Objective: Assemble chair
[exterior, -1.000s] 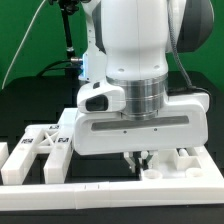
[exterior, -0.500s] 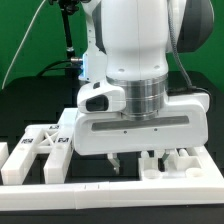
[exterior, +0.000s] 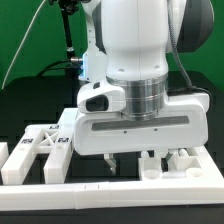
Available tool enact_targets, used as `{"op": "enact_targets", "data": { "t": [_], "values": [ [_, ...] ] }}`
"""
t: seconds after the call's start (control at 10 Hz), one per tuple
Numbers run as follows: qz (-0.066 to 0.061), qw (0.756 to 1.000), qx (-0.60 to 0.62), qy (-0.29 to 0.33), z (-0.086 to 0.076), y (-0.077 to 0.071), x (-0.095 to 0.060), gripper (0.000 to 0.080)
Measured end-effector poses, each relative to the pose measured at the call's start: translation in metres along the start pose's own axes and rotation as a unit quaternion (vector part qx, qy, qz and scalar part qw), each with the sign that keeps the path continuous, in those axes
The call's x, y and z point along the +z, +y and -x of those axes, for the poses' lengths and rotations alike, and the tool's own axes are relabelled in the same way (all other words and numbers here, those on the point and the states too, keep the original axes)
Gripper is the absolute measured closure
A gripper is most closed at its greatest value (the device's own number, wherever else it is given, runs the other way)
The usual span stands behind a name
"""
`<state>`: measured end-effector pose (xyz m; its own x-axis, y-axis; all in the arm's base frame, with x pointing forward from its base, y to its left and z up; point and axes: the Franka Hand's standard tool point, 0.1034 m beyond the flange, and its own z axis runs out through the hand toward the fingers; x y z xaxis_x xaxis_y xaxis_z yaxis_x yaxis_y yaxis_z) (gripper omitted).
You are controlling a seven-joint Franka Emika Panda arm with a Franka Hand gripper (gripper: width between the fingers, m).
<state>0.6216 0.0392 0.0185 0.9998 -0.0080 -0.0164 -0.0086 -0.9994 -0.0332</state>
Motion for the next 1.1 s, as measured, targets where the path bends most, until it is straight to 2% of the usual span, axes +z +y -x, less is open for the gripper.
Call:
{"op": "enact_targets", "data": {
  "t": [0.1, 0.2, 0.3, 0.5, 0.6, 0.9, 1.0, 1.1],
  "values": [
    [0.000, 1.000, -0.001, 0.000, 0.000, 0.000, -0.002, 0.0151],
    [-0.001, 1.000, -0.001, -0.004, 0.007, 0.000, -0.016, 0.0151],
    [-0.002, 1.000, -0.001, -0.020, 0.023, -0.001, -0.032, 0.0151],
    [-0.003, 1.000, -0.003, -0.027, 0.042, -0.004, -0.050, 0.0151],
    [-0.003, 0.997, -0.003, -0.073, 0.056, -0.006, -0.055, 0.0151],
    [-0.005, 0.984, -0.004, -0.179, 0.058, -0.007, -0.053, 0.0151],
    [-0.003, 0.978, 0.001, -0.209, 0.065, -0.008, -0.051, 0.0151],
    [0.003, 0.966, 0.013, -0.259, 0.087, -0.011, -0.050, 0.0151]
  ]
}}
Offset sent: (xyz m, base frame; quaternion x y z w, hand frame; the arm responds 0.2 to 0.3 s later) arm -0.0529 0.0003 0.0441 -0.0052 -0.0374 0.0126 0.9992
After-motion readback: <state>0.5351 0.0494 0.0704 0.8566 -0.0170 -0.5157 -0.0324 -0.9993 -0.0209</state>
